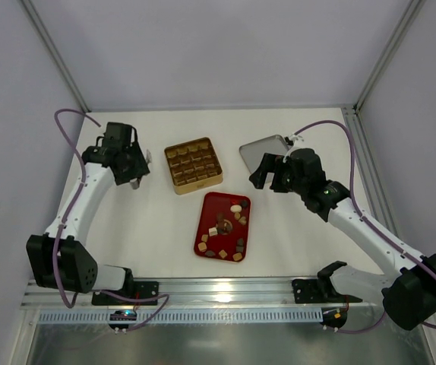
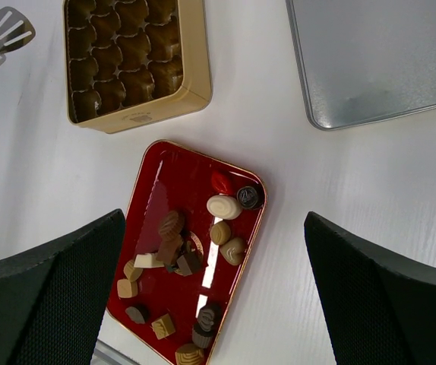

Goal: Pack the chocolate

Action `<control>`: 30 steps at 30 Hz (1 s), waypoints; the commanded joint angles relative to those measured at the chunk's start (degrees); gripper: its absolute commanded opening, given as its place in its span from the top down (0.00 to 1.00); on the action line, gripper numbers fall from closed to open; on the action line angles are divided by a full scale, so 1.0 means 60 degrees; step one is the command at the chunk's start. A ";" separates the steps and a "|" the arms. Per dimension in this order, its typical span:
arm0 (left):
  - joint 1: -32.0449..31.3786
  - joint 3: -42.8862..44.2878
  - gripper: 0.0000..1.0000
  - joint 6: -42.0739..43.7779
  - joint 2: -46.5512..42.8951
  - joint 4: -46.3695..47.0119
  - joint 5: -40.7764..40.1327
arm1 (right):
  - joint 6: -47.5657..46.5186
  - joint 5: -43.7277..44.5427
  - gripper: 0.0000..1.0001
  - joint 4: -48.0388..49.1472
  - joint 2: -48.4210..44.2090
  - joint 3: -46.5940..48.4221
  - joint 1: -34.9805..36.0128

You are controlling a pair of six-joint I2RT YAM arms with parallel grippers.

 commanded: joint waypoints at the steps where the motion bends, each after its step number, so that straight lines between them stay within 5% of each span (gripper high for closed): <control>1: -0.0228 0.0752 0.43 0.0359 -0.0543 -0.0696 0.0217 | 0.0082 0.0047 0.00 0.0334 -0.0037 0.0309 0.0022; 18: -0.1677 0.1470 0.49 0.0491 -0.2433 -0.2425 0.0348 | 0.0185 0.0282 0.00 -0.0061 -0.0403 0.0455 0.0022; 30: -0.2630 0.2072 0.52 0.0711 -0.3136 -0.3261 0.1970 | 0.0185 0.0970 0.00 -0.0764 -0.0711 0.0690 0.0022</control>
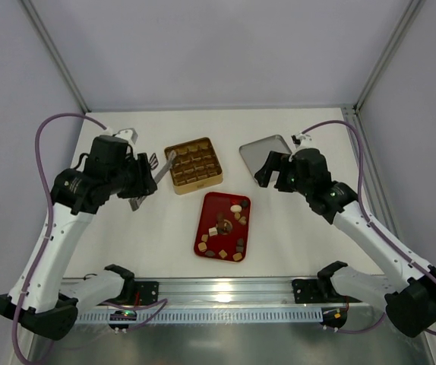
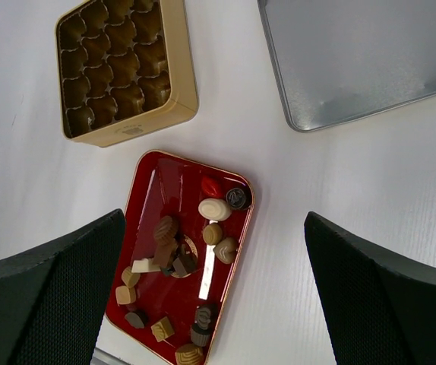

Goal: Pack the chocolate

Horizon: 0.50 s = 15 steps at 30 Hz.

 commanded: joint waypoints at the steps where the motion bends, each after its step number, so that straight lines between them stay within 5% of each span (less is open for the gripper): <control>1: -0.0306 0.0279 0.52 0.0252 -0.0149 -0.0208 0.0958 | 0.0108 0.0358 0.00 -0.0163 -0.0318 0.0410 0.0022; 15: -0.2972 -0.0130 0.52 -0.0187 0.0026 -0.0121 0.1091 | 0.0123 0.0651 0.00 -0.0632 -0.0450 0.0380 0.0022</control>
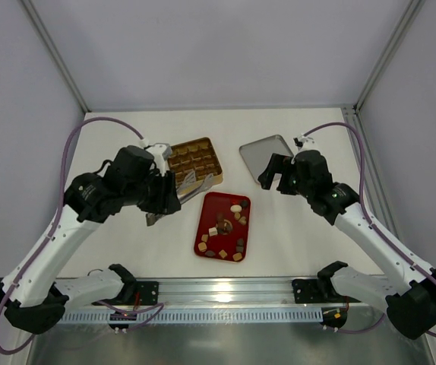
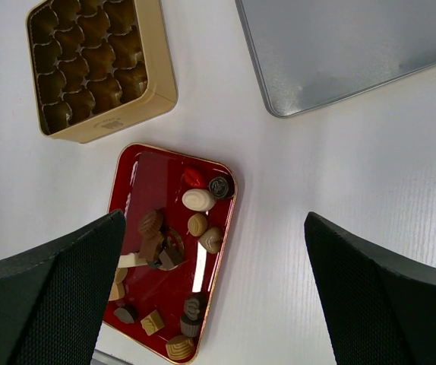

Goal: Pack the chocolate

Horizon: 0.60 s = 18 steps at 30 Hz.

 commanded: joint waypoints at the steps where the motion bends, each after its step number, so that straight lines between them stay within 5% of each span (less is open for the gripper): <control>1: -0.0578 -0.0200 0.52 -0.0172 0.0041 0.0156 0.0049 | 0.0050 0.0236 0.00 0.0005 -0.0228 0.0377 0.0022; 18: -0.2148 -0.1460 0.52 -0.1183 0.1051 0.1695 -0.0710 | -0.0067 0.0090 0.00 0.0225 -0.0271 -0.0048 0.0008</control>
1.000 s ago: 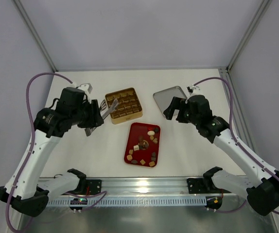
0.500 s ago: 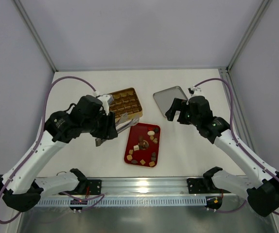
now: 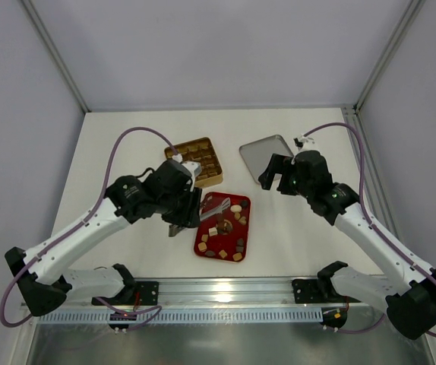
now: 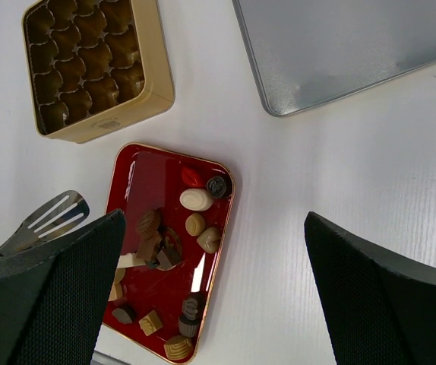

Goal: Pack the chocolate

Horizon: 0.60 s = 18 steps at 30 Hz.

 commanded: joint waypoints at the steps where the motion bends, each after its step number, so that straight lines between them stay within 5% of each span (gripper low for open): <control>1: -0.0130 -0.0109 0.52 -0.0288 0.0235 0.0737 -0.0509 | -0.0078 0.0010 0.00 0.0283 -0.0275 -0.0052 0.0022; 18: -0.0657 -0.0739 0.52 -0.0581 0.1159 0.1352 -0.1184 | -0.0254 -0.0063 0.00 0.0415 -0.0290 -0.0228 0.0022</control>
